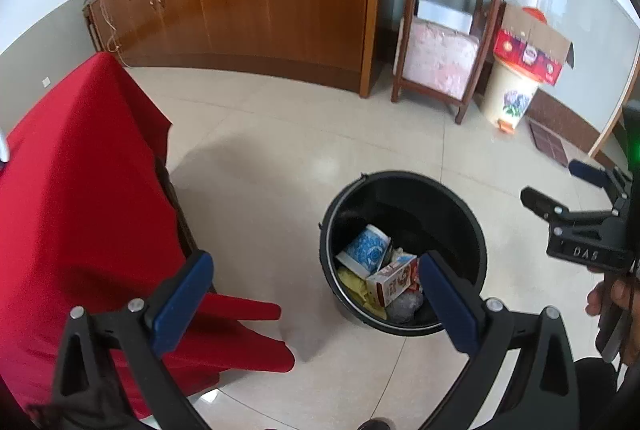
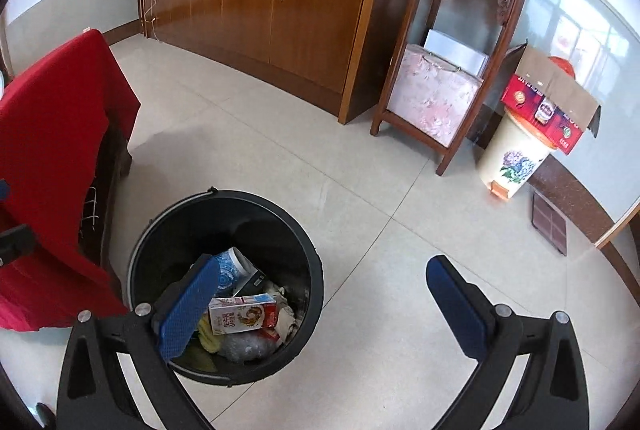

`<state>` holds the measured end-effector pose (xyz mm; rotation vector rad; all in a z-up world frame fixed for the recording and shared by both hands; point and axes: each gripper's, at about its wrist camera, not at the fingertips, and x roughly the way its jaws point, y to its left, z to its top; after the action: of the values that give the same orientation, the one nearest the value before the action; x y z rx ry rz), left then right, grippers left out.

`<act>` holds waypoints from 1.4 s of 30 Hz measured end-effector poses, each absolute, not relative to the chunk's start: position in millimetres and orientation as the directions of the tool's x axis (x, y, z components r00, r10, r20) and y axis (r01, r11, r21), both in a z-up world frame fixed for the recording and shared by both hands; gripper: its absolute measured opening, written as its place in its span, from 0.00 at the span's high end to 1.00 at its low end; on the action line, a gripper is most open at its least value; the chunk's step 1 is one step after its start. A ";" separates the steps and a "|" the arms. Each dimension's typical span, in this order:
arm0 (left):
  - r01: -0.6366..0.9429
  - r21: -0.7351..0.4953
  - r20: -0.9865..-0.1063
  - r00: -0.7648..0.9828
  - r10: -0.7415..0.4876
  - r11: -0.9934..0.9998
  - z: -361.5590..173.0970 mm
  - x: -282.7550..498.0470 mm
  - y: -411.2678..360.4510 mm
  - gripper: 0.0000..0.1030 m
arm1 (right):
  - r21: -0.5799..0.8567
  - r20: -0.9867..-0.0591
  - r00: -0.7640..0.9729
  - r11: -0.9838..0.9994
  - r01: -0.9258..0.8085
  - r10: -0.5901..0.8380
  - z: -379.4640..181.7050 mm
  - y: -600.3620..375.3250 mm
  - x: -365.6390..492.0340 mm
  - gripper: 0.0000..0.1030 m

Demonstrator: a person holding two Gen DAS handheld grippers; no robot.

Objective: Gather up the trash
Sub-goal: 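Open both tools over the bucket to drop the packet and cup, then move both tools back to the table toward the blue cup and cloth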

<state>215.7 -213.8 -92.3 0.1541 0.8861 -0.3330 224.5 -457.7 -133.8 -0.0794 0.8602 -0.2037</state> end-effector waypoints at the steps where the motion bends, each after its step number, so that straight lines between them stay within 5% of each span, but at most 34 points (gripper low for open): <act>1: 0.337 -0.011 -0.772 0.595 -0.223 0.941 -88.4 214.1 -210.6 0.00 | -0.152 -0.743 0.635 0.977 0.147 -0.211 -130.0 -456.3 223.9 0.00; 14: 0.233 -0.101 -0.710 0.664 -0.234 0.967 -52.5 189.8 -142.4 0.00 | -0.104 -0.717 0.679 0.987 0.121 -0.159 -92.6 -399.5 204.4 0.00; 27: 0.016 -0.078 -0.642 0.764 -0.062 0.997 -30.4 172.1 -44.7 0.00 | 0.032 -0.701 0.705 0.993 -0.117 0.106 -56.3 -291.7 234.6 0.00; 31: -0.064 -0.077 -0.635 0.773 0.001 0.995 -33.5 160.3 -6.3 0.00 | -0.077 -0.695 0.713 0.975 -0.208 0.097 -53.0 -239.3 237.5 0.00; 42: -0.241 -0.059 -0.629 0.762 0.151 0.969 -38.2 142.4 79.8 0.01 | -0.033 -0.682 0.686 0.926 -0.375 0.253 -43.4 -131.7 258.2 0.00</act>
<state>142.4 79.8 -38.2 -0.1397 0.6713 0.2141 258.2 -131.7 -43.4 -0.1757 0.7349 0.3539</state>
